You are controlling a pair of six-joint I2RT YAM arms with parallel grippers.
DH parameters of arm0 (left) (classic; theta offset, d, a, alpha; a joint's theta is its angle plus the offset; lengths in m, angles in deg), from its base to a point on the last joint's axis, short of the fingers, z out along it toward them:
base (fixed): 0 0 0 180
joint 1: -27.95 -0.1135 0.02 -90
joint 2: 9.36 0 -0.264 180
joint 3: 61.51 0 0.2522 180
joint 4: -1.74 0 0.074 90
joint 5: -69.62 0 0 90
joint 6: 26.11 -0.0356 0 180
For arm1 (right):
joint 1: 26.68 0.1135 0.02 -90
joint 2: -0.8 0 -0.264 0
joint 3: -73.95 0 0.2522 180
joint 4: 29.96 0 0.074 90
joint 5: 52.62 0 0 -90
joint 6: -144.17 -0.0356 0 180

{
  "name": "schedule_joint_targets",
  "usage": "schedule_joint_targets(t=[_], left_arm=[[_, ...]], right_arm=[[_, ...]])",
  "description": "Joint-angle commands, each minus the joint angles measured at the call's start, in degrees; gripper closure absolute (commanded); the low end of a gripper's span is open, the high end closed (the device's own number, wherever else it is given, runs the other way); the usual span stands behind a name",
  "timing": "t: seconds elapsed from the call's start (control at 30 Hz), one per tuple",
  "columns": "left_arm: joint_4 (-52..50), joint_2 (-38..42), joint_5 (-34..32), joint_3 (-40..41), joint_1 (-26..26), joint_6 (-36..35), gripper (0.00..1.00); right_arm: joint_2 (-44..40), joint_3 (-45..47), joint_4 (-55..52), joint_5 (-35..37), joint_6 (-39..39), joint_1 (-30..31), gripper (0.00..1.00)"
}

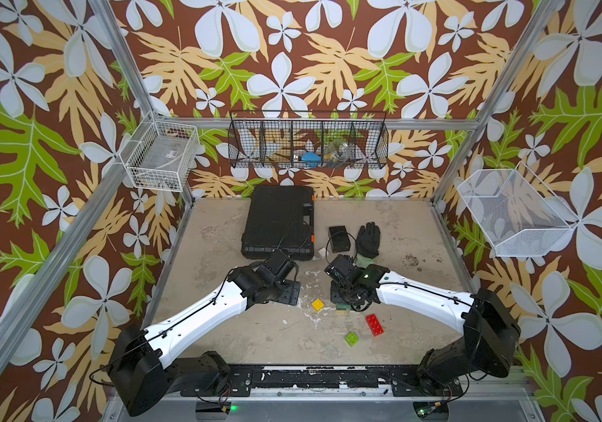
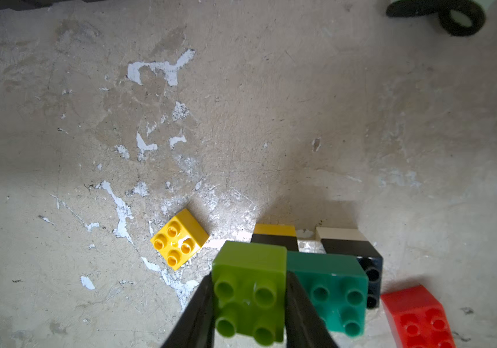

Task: Assemble a giraffe with lego
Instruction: Assemble the lego brick with the lego brick.

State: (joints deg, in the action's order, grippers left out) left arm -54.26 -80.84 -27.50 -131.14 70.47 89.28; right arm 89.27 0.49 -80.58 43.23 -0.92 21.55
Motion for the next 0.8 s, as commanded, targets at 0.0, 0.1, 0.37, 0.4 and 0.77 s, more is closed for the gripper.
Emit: schedule_joint_targets(t=[0.0, 0.1, 0.37, 0.4, 0.77], left_arm=[[-1.0, 0.2, -0.6, 0.1, -0.1, -0.8, 0.07], [-0.6, 0.1, -0.4, 0.3, -0.1, -0.9, 0.07], [0.3, 0.0, -0.3, 1.3, -0.1, -1.1, 0.07], [0.3, 0.0, -0.3, 1.4, -0.1, -1.2, 0.07], [0.0, 0.6, -0.1, 1.5, -0.1, -1.5, 0.08]], right_arm=[[-0.4, 0.6, -4.5, 0.1, -0.8, -0.1, 0.82], [-1.5, 0.4, -5.4, 0.3, -1.2, 0.0, 0.82], [-3.7, -0.9, -5.9, -0.1, -2.3, -0.1, 0.82], [-3.6, -0.9, -5.9, -0.2, -2.3, -0.1, 0.82], [-3.1, 2.3, -4.4, -2.4, -2.7, 1.0, 0.82]])
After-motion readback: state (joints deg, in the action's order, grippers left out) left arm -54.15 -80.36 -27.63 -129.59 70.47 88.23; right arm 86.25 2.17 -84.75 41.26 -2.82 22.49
